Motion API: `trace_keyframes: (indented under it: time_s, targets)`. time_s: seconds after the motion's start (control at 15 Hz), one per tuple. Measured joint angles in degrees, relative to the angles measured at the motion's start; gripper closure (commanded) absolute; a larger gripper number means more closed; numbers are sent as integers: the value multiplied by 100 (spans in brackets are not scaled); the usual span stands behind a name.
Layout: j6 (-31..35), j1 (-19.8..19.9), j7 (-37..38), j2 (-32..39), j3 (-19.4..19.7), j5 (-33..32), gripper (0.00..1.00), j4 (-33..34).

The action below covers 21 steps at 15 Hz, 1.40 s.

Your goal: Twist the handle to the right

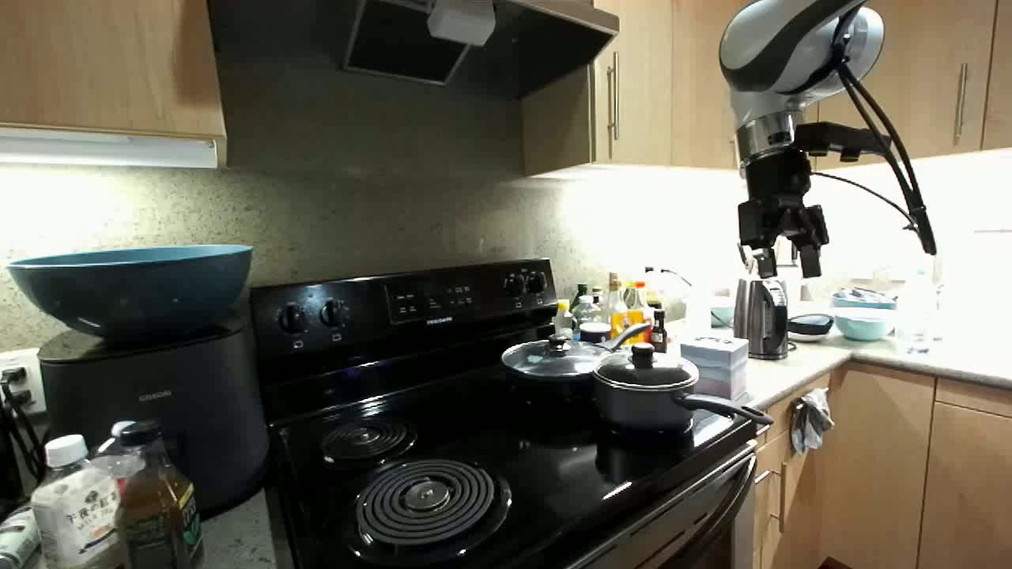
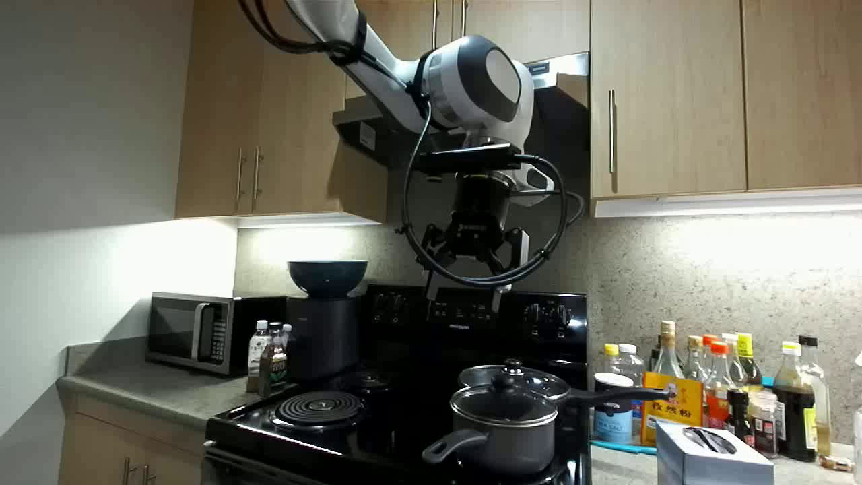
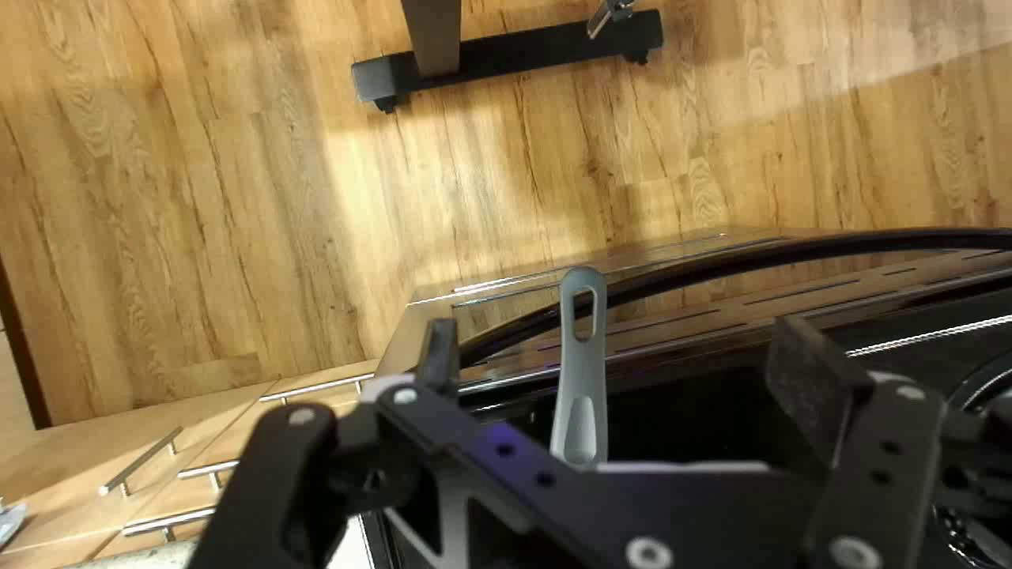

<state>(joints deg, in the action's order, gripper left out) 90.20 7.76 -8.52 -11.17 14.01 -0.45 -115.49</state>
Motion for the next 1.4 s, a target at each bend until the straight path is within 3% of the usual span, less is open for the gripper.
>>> trace_keyframes:
  time_s: [0.67, 1.4]
  targets:
    - [17, -2, 0, 77, -69, 0, 0, 0]
    - [129, -17, -29, 1102, -246, -159, 0, 25]
